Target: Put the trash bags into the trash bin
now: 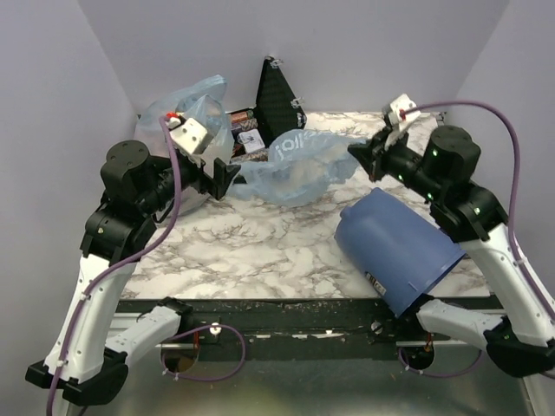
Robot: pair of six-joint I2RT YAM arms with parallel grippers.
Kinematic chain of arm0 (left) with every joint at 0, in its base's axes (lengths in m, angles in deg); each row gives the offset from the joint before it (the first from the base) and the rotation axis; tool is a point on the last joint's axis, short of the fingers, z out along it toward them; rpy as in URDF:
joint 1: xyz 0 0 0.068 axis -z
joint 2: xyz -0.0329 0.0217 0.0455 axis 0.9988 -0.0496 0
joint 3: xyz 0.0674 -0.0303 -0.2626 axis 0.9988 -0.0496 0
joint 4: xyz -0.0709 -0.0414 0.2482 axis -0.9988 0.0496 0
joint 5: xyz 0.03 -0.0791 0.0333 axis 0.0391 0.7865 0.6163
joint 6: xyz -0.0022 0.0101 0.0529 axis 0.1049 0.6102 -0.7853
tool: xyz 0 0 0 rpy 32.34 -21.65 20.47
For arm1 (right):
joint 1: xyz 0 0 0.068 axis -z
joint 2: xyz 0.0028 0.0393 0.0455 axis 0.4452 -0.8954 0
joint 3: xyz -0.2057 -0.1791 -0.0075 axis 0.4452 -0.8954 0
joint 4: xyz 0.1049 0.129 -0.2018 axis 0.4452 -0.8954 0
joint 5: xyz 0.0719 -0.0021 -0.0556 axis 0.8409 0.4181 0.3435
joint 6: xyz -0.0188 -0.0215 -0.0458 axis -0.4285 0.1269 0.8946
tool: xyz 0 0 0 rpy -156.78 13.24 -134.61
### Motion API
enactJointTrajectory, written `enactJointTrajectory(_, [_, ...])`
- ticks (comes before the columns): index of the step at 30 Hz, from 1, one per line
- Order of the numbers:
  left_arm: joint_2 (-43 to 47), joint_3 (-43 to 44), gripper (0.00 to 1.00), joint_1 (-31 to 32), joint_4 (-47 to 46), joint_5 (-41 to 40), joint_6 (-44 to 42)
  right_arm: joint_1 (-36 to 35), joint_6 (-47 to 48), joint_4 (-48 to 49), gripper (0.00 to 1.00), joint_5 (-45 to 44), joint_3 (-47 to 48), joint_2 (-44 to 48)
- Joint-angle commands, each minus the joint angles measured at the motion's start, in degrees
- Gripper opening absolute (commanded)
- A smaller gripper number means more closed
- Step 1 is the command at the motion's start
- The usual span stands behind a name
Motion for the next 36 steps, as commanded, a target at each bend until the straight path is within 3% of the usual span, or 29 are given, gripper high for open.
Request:
enactJointTrajectory(1, [-2.08, 6.08, 0.99, 2.29, -2.04, 4.99, 12.53, 1.97, -2.17, 2.71, 0.01, -10.67, 8.76, -8.01])
enactJointTrajectory(3, [-3.05, 7.24, 0.99, 6.32, -2.74, 4.46, 13.78, 3.89, -3.05, 3.86, 0.01, -15.69, 13.76, -12.31])
enactJointTrajectory(6, [-4.81, 5.94, 0.99, 17.56, -3.87, 2.97, 11.86, 7.24, -5.16, 4.74, 0.01, -21.59, 21.41, -19.0])
enactJointTrajectory(9, [-9.54, 4.0, 0.99, 29.16, -6.86, -1.85, 10.72, 9.7, -5.08, 5.35, 0.01, -21.52, 26.61, -20.86])
enactJointTrajectory(13, [-19.29, 5.47, 0.99, 41.46, -12.93, -9.85, 9.3, 9.97, -3.06, 8.33, 0.01, -20.46, 25.75, -17.01])
enactJointTrajectory(18, [-31.6, 6.89, 0.99, 54.48, -21.62, -13.9, 2.45, 10.32, -1.57, 14.66, 0.01, -24.24, 22.75, -14.54])
enactJointTrajectory(30, [-46.12, 8.73, 0.99, 60.21, -40.96, -14.86, 8.77, 11.02, -0.77, 17.92, 0.01, -28.37, 24.69, -11.99])
enactJointTrajectory(33, [-49.89, 11.71, 0.99, 62.32, -41.77, -19.17, 8.77, 11.2, -1.12, 18.01, 0.01, -28.2, 24.95, -12.07])
enactJointTrajectory(36, [-55.51, 17.68, 0.99, 63.64, -36.69, -23.82, 8.6, 11.38, -1.13, 17.92, 0.01, -28.2, 25.39, -12.16])
